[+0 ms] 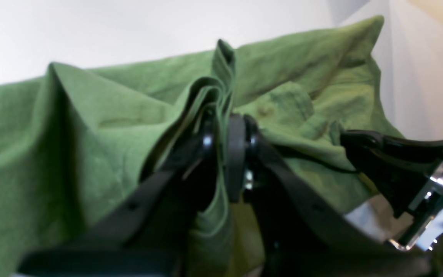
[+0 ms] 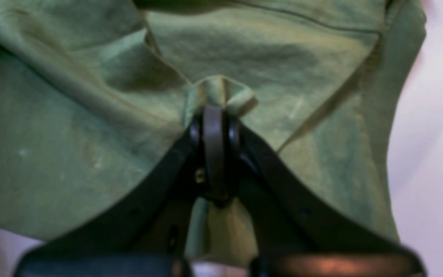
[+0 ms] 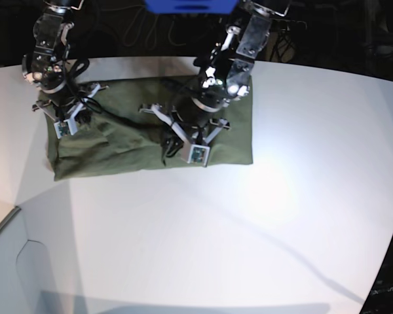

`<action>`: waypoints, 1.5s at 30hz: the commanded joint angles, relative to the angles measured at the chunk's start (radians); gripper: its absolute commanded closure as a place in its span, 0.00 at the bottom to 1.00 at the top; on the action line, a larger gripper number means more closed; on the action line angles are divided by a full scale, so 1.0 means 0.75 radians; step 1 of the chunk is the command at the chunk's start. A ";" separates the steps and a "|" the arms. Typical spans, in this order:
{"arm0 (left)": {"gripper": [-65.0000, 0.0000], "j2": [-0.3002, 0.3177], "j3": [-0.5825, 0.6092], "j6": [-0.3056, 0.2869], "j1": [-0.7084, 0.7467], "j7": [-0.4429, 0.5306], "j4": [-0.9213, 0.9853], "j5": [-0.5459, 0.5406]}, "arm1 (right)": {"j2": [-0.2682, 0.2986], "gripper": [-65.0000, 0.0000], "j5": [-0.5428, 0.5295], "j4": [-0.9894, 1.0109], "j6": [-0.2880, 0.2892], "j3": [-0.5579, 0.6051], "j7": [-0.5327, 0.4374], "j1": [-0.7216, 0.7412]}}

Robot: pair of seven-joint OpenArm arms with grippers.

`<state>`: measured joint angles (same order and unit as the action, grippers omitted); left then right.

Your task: Layout the t-shirt on the table in an organized manner, then fold the t-shirt properly

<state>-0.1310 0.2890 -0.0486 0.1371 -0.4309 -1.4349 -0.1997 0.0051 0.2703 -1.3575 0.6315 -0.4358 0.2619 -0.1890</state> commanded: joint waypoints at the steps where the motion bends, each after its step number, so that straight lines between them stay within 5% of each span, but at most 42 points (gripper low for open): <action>1: 0.88 -0.019 0.011 -0.008 -0.022 0.029 -0.021 -0.015 | -0.006 1.00 0.035 0.005 0.014 0.005 0.067 -0.007; 5: 0.53 -0.004 0.094 -0.006 -0.028 0.029 -0.025 -0.113 | -0.006 1.00 0.035 0.005 0.014 0.005 0.067 -0.009; 8: 0.46 0.033 0.156 -0.016 -0.030 0.040 -0.048 -0.160 | -0.006 1.00 0.035 0.005 0.014 0.005 0.067 -0.009; 16: 0.55 0.192 0.164 -0.006 -0.024 0.040 -0.338 -0.179 | -0.006 1.00 0.035 0.005 0.014 0.005 0.067 -0.007; 26: 1.00 0.376 0.029 -0.004 0.080 0.029 -0.348 -0.168 | -0.006 1.00 0.035 0.005 0.014 0.005 0.067 -0.005; 36: 1.00 0.280 0.074 -0.010 0.015 0.029 -0.039 -0.166 | -0.006 1.00 0.035 0.005 0.014 0.005 0.067 -0.005; 45: 1.00 0.202 0.549 -0.016 -0.227 0.029 0.190 -0.179 | -0.006 1.00 0.035 0.005 0.014 0.005 0.067 -0.011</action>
<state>0.0326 0.6998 -0.0540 -0.0204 -0.4297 -1.2747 -0.3271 0.0025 0.2687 -1.3575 0.6315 -0.4347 0.2607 -0.1898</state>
